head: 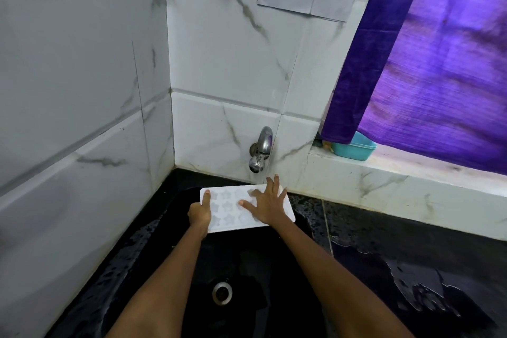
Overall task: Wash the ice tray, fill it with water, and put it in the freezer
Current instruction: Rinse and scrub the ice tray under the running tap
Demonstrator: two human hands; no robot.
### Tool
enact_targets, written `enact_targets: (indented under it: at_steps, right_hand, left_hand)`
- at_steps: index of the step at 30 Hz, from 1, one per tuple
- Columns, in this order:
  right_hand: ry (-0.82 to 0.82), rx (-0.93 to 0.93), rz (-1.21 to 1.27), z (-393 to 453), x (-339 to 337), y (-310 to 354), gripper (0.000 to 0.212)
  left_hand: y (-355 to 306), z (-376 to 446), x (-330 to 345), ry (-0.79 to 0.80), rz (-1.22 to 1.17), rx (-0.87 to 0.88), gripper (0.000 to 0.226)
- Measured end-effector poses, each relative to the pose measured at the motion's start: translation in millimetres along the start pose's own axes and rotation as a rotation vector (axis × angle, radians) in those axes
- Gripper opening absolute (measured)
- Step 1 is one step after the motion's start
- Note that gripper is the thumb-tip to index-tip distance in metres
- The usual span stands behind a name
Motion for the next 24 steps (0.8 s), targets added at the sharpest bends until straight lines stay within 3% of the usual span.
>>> enact_targets:
  at_steps: [4,7,11,15,17,20,24]
  right_hand:
    - [0.023,-0.043,-0.016,-3,-1,-5,0.055]
    - [-0.012,-0.04,-0.176,-2,-5,-3,0.065]
    - [0.021,-0.041,-0.063,-3,-7,-4,0.059]
    - [-0.028,0.035,-0.187,-4,-13,-4,0.083]
    - [-0.005,0.021,-0.194,-2,-9,2,0.071]
    - [0.052,-0.025,-0.125,-5,-9,-7,0.069]
    - [-0.122,-0.017,0.047,-8,-20,-21,0.055]
  left_hand:
    - [0,-1,-6,-0.016,0.008,0.0,0.061]
    - [2,-1,-3,-0.004,0.002,0.0,0.061]
    - [-2,-2,-2,-0.02,0.001,0.004,0.061]
    - [-2,-5,5,0.0,0.024,0.017,0.06]
    - [0,-5,9,-0.004,0.001,0.005,0.061]
    - [2,-4,2,-0.04,0.007,-0.003,0.061]
    - [8,-2,-15,-0.097,-0.015,-0.009,0.063]
Point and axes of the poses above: each hand's wrist, its own z-axis towards the middle knuckle, its own x-axis out of the palm, y = z × x, the point moved 5 cm from there along z, towards the middle knuckle, and after that the axes turned 14 degrees about y, right-handed, at the moved point
